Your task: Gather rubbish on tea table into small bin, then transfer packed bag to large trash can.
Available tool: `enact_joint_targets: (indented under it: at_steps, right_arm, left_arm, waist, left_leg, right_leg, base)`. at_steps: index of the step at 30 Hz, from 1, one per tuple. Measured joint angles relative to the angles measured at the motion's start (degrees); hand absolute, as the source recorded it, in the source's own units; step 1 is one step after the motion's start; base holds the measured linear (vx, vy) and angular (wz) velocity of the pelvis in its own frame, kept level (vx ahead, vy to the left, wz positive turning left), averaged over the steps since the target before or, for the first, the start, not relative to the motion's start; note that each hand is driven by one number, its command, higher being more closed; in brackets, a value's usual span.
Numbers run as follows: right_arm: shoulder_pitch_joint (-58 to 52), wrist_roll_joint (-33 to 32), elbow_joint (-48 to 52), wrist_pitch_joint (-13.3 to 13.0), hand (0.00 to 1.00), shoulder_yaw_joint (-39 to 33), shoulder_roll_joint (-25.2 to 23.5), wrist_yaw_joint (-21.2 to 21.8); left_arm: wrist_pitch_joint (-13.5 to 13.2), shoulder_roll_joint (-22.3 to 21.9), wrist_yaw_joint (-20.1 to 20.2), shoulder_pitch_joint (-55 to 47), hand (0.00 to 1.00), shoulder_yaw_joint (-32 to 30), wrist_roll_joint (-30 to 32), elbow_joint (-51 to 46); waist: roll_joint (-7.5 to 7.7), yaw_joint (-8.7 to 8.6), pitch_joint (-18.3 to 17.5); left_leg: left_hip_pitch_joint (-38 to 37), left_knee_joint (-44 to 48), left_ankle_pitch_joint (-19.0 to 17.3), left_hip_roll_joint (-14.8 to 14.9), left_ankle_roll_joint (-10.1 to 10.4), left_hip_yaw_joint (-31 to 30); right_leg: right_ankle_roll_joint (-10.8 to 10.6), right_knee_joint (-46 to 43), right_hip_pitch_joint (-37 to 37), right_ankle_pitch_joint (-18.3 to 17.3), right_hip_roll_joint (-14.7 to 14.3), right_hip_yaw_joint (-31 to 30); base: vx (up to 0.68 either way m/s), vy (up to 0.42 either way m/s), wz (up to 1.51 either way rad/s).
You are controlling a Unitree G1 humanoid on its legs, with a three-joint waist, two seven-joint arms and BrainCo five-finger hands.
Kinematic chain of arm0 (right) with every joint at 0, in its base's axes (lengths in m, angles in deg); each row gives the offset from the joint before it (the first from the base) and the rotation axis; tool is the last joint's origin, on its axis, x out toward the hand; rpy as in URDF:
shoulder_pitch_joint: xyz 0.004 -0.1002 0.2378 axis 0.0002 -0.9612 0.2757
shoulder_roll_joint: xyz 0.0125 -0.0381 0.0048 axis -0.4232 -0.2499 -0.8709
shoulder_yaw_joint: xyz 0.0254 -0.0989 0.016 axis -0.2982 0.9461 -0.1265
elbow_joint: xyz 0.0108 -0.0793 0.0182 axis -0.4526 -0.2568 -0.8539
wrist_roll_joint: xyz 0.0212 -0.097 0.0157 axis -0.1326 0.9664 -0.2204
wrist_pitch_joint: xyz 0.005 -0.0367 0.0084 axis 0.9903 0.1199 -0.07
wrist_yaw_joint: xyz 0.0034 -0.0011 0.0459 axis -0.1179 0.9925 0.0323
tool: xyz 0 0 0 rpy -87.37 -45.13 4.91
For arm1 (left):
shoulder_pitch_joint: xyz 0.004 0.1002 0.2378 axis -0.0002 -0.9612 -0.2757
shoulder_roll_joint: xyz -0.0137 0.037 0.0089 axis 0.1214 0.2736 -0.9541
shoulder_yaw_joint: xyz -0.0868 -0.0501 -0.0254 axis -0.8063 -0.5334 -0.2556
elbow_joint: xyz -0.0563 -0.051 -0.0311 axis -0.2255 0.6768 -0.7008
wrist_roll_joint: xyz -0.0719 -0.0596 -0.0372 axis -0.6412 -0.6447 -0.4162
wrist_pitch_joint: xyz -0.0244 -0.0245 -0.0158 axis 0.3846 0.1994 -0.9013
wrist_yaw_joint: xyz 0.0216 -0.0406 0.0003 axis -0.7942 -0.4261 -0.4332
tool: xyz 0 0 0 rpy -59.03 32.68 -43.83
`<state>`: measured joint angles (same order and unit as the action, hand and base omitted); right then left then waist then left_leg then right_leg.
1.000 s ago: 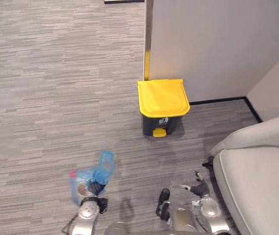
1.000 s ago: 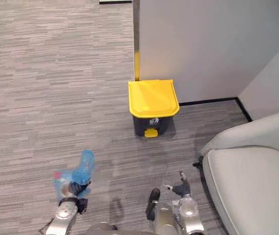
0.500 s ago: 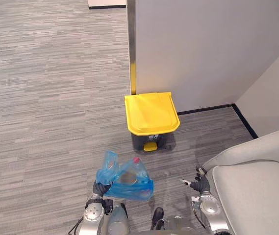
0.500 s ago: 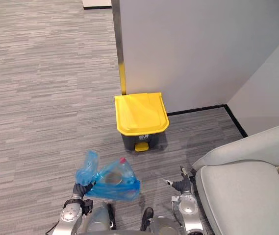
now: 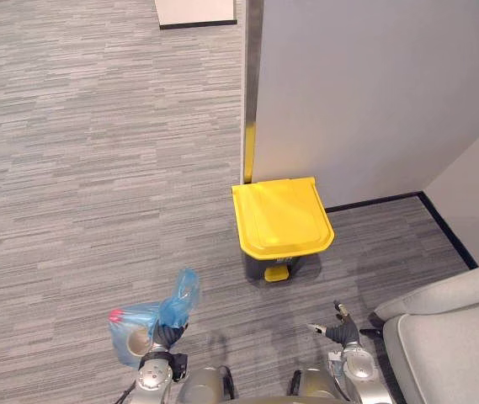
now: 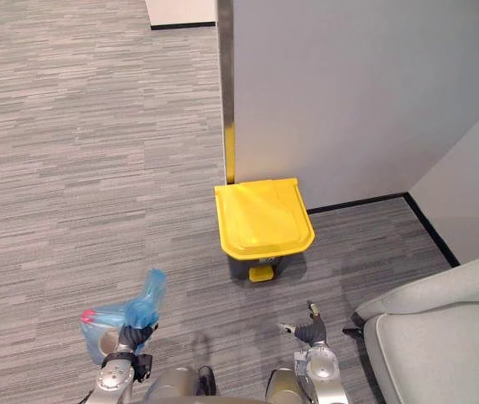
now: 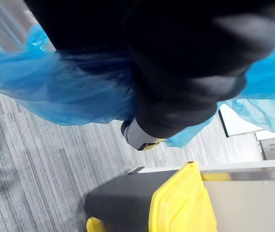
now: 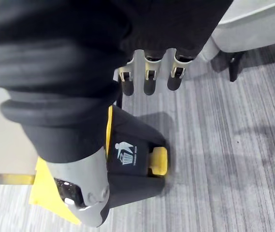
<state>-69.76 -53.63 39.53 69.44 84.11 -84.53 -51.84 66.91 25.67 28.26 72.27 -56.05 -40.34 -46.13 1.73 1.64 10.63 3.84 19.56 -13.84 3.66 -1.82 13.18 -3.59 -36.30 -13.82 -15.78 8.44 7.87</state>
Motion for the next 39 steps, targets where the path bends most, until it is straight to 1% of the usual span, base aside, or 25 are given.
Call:
enact_joint_targets:
  at_steps: [1,2,3,4,5,7,8,9,10,11,12,13,14,15,16,19,20,24,26,29,31,34,39]
  right_arm:
    - [0.16,-0.01,-0.17,-0.01,0.00,0.15,0.03,-0.01]
    - [0.16,0.00,-0.20,-0.01,0.00,0.33,0.02,-0.01]
    - [-0.10,-0.01,-0.35,-0.06,0.00,0.44,0.21,-0.01]
    - [-0.45,-0.01,-0.87,0.01,0.00,0.29,1.02,-0.03]
    - [-0.41,-0.02,-0.84,0.00,0.00,0.30,1.27,-0.02]
    - [-0.43,-0.03,-0.76,-0.03,0.00,0.17,1.30,-0.01]
    - [-0.97,-0.27,-0.73,-0.01,0.00,-0.59,1.08,-0.02]
    - [-1.34,-0.42,-0.45,-0.02,0.00,-0.82,0.91,-0.05]
    - [-2.34,-0.67,0.37,-0.02,0.00,-0.91,0.59,-0.06]
    - [-2.75,-0.97,0.67,-0.10,0.00,-0.96,0.40,-0.10]
    - [-3.33,-1.43,1.13,-0.10,0.00,-0.83,0.32,-0.07]
    - [-3.97,-2.03,2.33,-0.10,0.00,-0.72,0.06,-0.08]
    - [-4.42,-2.27,2.77,-0.12,0.00,-0.73,-0.32,-0.09]
    - [-4.48,-2.43,2.76,-0.12,0.00,-0.80,-0.48,-0.10]
    - [-4.47,-2.59,2.76,-0.12,0.00,-1.03,-0.82,-0.13]
    - [-4.06,-3.13,2.73,-0.11,0.00,-2.29,-1.34,-0.14]
    - [-3.61,-3.14,2.70,-0.11,0.00,-2.56,-1.17,-0.16]
    - [-2.47,-3.18,1.81,-0.21,0.00,-3.21,-0.93,-0.14]
    - [-2.24,-3.18,0.37,-0.25,0.00,-3.28,-0.79,-0.12]
    - [-1.55,-3.19,-2.81,-0.20,0.00,-3.51,-0.14,-0.05]
    - [-1.21,-3.19,-4.13,-0.16,0.00,-3.47,-0.10,-0.02]
    - [-1.23,-3.17,-4.56,-0.15,0.00,-3.42,0.58,-0.01]
    - [-1.21,-3.13,-4.84,-0.11,0.00,-3.35,0.86,-0.01]
  left_arm:
    - [0.00,-0.07,0.01,0.23,1.00,0.01,0.00,0.03]
    - [-0.01,-0.05,0.02,0.23,1.00,0.01,0.00,0.05]
    - [-0.03,0.12,0.05,0.47,1.00,-0.07,0.01,0.50]
    - [0.10,-0.88,0.05,0.73,1.00,-0.10,0.00,1.01]
    - [0.02,-1.46,0.10,0.61,1.00,-0.04,0.03,0.91]
    - [0.02,-2.63,0.20,0.61,1.00,0.20,0.04,1.02]
    - [0.01,-3.40,0.56,1.00,1.00,0.34,0.07,0.98]
    - [0.02,-3.54,0.89,1.18,1.00,0.43,0.07,0.86]
    - [0.02,-3.69,1.38,1.26,1.00,0.89,0.07,0.60]
    - [0.02,-3.83,1.45,1.30,1.00,0.99,0.07,0.55]
    - [0.05,-4.21,1.46,1.28,1.00,1.01,0.06,-0.02]
    - [0.05,-4.65,1.45,0.66,1.00,1.18,0.05,-1.13]
    - [0.05,-4.65,1.45,0.41,1.00,1.31,0.02,-1.71]
    - [0.05,-4.62,1.45,0.60,1.00,1.31,0.02,-1.74]
    - [0.04,-4.58,1.43,1.08,1.00,1.34,0.02,-1.86]
    - [0.05,-4.55,1.42,1.75,1.00,1.34,0.02,-1.64]
    - [0.06,-4.48,1.40,1.84,1.00,1.35,0.02,-1.33]
    - [0.11,-3.00,1.28,2.06,1.00,2.01,0.02,1.36]
    - [0.12,-2.12,1.24,1.99,1.00,2.01,0.05,2.24]
    - [0.09,-1.55,1.20,2.01,1.00,1.99,0.05,4.03]
    - [0.09,-0.94,1.19,1.91,1.00,1.95,0.05,5.20]
    - [0.11,-0.57,1.19,1.68,1.00,1.93,0.06,7.04]
    - [0.12,-0.61,1.23,1.43,1.00,1.97,0.06,8.68]
  waist:
    - [0.02,-0.14,-0.03]
    - [0.22,-0.26,-0.16]
    - [0.57,-0.64,-0.38]
    - [-0.85,-0.69,-1.04]
    - [-1.40,-0.35,-1.36]
    - [-2.20,-0.80,-1.82]
    - [-2.38,-0.86,-1.94]
    - [-2.29,-0.84,-1.89]
    - [-2.13,-0.76,-1.83]
    - [-2.07,-0.75,-1.80]
    - [-2.23,-0.69,-1.74]
    - [-2.72,-0.40,-1.62]
    - [-2.86,0.09,-1.73]
    - [-2.90,0.63,-1.87]
    - [-2.59,0.65,-2.08]
    - [-2.17,0.71,-2.33]
    - [-2.18,0.70,-2.34]
    - [-2.30,0.70,-2.60]
    - [-2.18,0.64,-2.87]
    - [-3.00,0.50,-3.53]
    - [-2.69,0.59,-3.74]
    - [-2.69,0.53,-3.80]
    - [-2.14,0.51,-4.15]
  left_leg:
    - [-0.51,-0.43,0.13,0.28,0.23,-0.74]
    - [-0.70,-0.66,0.25,0.20,0.49,-1.09]
    - [-0.94,-0.65,-0.03,-0.47,1.57,-2.56]
    - [-1.17,-1.28,0.07,0.54,2.29,-3.81]
    - [-1.58,-1.97,0.20,1.08,2.60,-3.86]
    - [-2.67,-3.94,0.69,1.57,3.40,-5.14]
    - [-3.06,-3.73,0.66,2.43,3.69,-5.44]
    - [-2.75,-2.43,0.52,2.69,4.10,-5.46]
    - [-0.70,2.95,0.14,3.45,4.74,-5.47]
    - [0.99,7.04,0.13,3.95,4.76,-5.44]
    - [3.52,13.47,0.43,5.13,5.26,-5.19]
    - [5.75,19.84,1.13,7.02,6.33,-4.88]
    - [6.67,22.17,1.51,8.14,6.86,-4.17]
    - [6.63,22.21,1.51,8.37,6.86,-3.88]
    - [6.55,21.15,1.51,8.36,6.85,-3.47]
    - [4.82,14.09,1.49,6.95,6.83,-2.90]
    - [3.50,10.45,1.50,6.01,6.81,-3.22]
    - [-1.31,1.51,1.62,4.31,6.61,-3.50]
    - [-3.06,-2.62,2.39,3.71,5.39,-3.41]
    - [-4.76,-7.85,2.76,3.22,4.92,-3.54]
    - [-4.75,-9.57,3.89,2.49,4.86,-3.20]
    - [-4.70,-10.82,4.78,1.88,4.48,-2.15]
    - [-4.60,-11.59,5.37,0.98,4.73,-2.01]
  right_leg:
    - [0.53,4.65,-1.03,0.46,-1.78,-0.34]
    - [0.79,8.11,-1.27,1.56,-2.38,-0.53]
    - [2.10,12.60,-1.22,8.32,-2.88,-0.61]
    - [2.58,13.76,0.18,8.84,-3.79,0.27]
    - [2.61,14.82,0.81,8.85,-4.37,0.49]
    - [2.63,16.36,2.34,8.84,-5.04,1.91]
    - [2.82,17.71,3.88,8.73,-5.56,2.98]
    - [3.17,18.30,4.68,8.43,-5.63,3.45]
    - [3.49,19.03,6.17,8.03,-5.65,4.48]
    - [3.53,19.52,7.04,7.99,-5.69,4.95]
    - [3.64,20.09,8.33,7.92,-6.06,5.49]
    - [3.84,20.70,9.96,7.80,-6.95,5.88]
    - [4.03,21.52,11.12,7.66,-7.47,5.97]
    - [4.04,21.93,11.47,7.66,-7.59,6.14]
    - [4.08,22.69,11.57,7.72,-7.59,6.33]
    - [4.08,26.43,11.52,10.81,-7.65,6.24]
    - [3.96,27.75,11.56,11.73,-7.64,6.00]
    - [4.21,29.57,11.65,13.55,-8.10,4.20]
    - [4.12,30.70,11.57,14.60,-8.31,3.28]
    - [3.98,33.10,11.39,16.78,-8.83,2.61]
    - [3.81,34.95,11.38,18.42,-8.73,1.79]
    - [3.63,37.03,11.10,20.59,-8.32,0.51]
    - [2.91,38.69,10.65,21.83,-7.72,-0.32]
  base:
    - [0.14,-0.085,0.32]
    - [0.19,-0.115,0.49]
    - [0.24,-0.125,0.47]
    - [0.29,-0.145,0.36]
    - [0.24,-0.124,0.13]
    - [0.18,-0.119,0.21]
    - [0.14,-0.105,0.35]
    - [0.10,-0.084,0.39]
    - [0.04,-0.041,0.34]
    - [0.04,-0.035,0.33]
    - [0.04,-0.006,0.19]
    - [0.04,0.006,0.10]
    - [0.03,0.011,0.05]
    - [0.02,0.000,0.12]
    - [0.01,-0.011,0.16]
    - [0.00,-0.008,0.03]
    - [0.00,-0.002,-0.09]
    - [-0.01,0.022,-0.20]
    - [-0.06,0.022,-0.20]
    - [-0.09,0.031,-0.12]
    - [-0.13,0.028,-0.16]
    - [-0.13,0.007,-0.18]
    - [-0.05,0.010,-0.08]
